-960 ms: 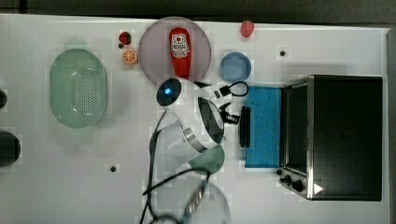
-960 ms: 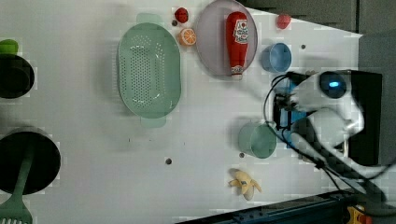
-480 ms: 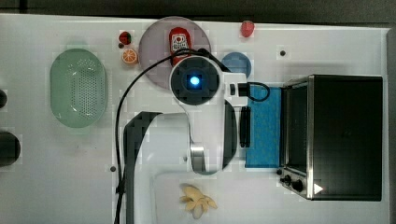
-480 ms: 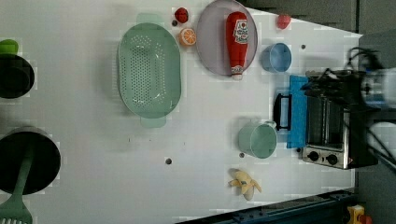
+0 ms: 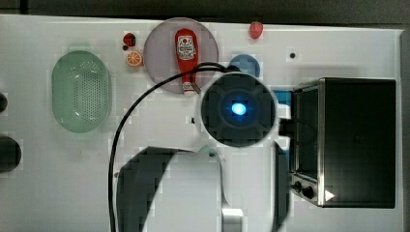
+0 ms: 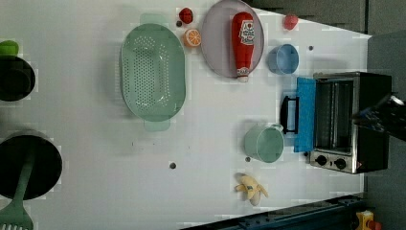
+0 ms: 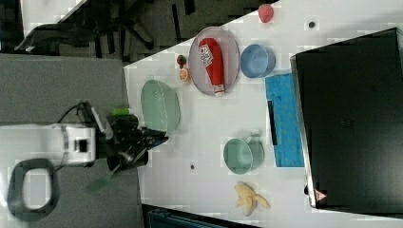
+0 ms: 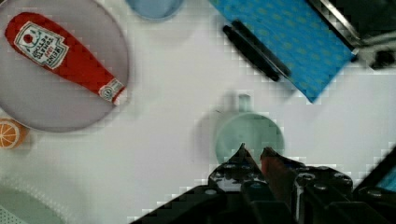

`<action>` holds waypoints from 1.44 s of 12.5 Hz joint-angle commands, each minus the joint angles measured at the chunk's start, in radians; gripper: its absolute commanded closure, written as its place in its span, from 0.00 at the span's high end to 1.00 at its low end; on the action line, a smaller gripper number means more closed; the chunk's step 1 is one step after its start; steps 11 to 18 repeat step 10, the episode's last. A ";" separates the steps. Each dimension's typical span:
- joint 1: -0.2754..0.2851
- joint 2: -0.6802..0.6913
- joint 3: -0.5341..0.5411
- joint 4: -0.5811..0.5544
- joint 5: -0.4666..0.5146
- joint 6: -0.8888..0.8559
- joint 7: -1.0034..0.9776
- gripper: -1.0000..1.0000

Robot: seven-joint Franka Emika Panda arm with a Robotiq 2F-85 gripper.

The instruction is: Flap open oven.

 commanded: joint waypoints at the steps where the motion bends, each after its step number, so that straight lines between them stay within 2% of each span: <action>1: -0.004 -0.039 0.001 0.068 0.029 -0.130 0.063 0.17; 18: -0.004 -0.036 0.001 0.084 0.029 -0.132 0.063 0.17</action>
